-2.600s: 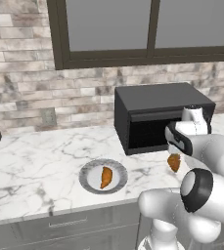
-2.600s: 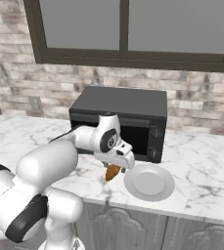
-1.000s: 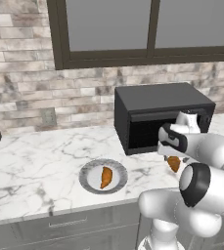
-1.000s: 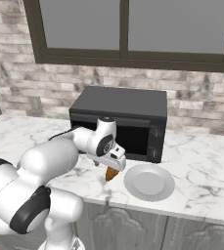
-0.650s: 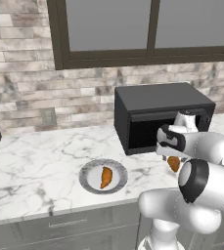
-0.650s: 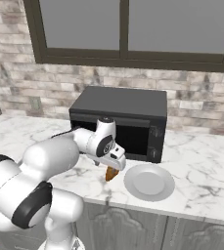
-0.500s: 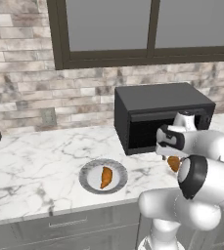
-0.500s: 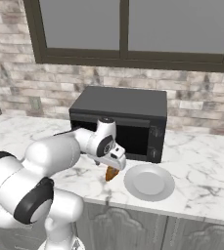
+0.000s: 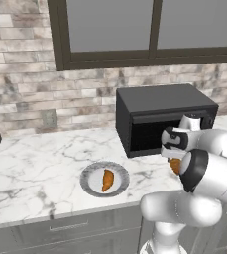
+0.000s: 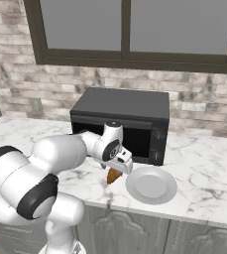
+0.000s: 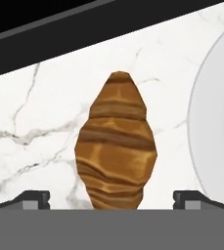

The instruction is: Place the pastries on the plates.

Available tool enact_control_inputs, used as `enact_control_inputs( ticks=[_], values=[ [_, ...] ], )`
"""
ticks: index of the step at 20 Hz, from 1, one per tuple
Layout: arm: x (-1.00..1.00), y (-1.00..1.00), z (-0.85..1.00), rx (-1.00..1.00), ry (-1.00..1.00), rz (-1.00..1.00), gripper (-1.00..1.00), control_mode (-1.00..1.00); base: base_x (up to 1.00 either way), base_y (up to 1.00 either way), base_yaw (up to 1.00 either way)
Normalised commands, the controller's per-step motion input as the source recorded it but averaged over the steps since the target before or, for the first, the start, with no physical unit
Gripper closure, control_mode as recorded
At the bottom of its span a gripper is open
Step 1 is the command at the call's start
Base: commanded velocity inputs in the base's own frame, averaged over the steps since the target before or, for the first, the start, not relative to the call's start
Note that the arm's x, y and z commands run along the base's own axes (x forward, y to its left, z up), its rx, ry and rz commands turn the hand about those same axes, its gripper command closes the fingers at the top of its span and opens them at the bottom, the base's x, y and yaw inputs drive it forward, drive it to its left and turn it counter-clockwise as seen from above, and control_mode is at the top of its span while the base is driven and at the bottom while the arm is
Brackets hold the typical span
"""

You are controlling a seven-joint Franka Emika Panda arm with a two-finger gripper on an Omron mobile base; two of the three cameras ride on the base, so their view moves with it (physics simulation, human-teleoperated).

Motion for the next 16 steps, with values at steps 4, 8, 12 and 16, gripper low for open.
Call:
enact_control_inputs(
  ticks=[4, 8, 12, 16],
  values=[
    [0.09, 0.0, 0.0, 0.0, 0.0, 0.0, -1.0, -1.0, 0.0, 0.0, 0.0],
    [0.07, 0.0, -0.21, 0.0, 0.0, 0.0, -1.0, -1.0, 0.0, 0.0, 0.0],
    [0.07, 0.0, -0.31, 0.0, 0.0, 0.0, -1.0, -1.0, 0.0, 0.0, 0.0],
    [0.02, 0.0, -0.25, 0.0, 0.0, 0.0, -1.0, -1.0, 0.0, 0.0, 0.0]
  ],
)
